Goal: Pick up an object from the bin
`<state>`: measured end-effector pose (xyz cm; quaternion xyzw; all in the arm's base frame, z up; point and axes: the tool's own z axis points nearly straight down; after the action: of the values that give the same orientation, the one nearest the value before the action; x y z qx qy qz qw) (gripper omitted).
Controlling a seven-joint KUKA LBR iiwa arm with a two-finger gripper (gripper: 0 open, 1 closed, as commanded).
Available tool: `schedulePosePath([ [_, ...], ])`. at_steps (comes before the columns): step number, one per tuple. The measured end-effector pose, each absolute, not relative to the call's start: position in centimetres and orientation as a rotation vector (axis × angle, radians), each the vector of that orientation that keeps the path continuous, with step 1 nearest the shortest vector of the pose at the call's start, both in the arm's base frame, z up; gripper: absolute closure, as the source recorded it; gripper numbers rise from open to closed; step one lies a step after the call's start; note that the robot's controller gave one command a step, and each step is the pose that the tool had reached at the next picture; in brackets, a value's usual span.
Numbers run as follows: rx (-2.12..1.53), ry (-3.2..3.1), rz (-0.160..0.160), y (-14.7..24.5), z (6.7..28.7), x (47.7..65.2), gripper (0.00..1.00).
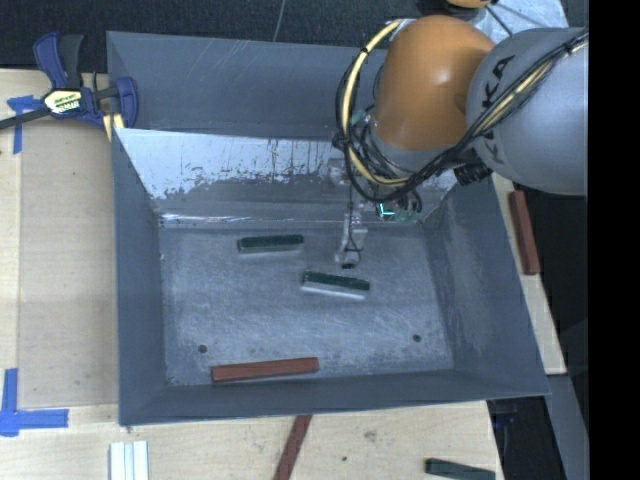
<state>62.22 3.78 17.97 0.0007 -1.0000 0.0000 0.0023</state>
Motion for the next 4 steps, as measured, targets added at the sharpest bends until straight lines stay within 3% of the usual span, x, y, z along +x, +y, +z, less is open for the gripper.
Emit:
schedulePosePath([
  [2, -0.002, -3.150, -0.001, 3.7, 18.2, 62.3, 0.00],
  [3, -0.213, -3.130, 0.001, 4.5, 14.1, 60.9, 0.00],
  [4, -0.202, -3.143, -0.001, 5.8, 12.6, 60.9, 0.00],
])
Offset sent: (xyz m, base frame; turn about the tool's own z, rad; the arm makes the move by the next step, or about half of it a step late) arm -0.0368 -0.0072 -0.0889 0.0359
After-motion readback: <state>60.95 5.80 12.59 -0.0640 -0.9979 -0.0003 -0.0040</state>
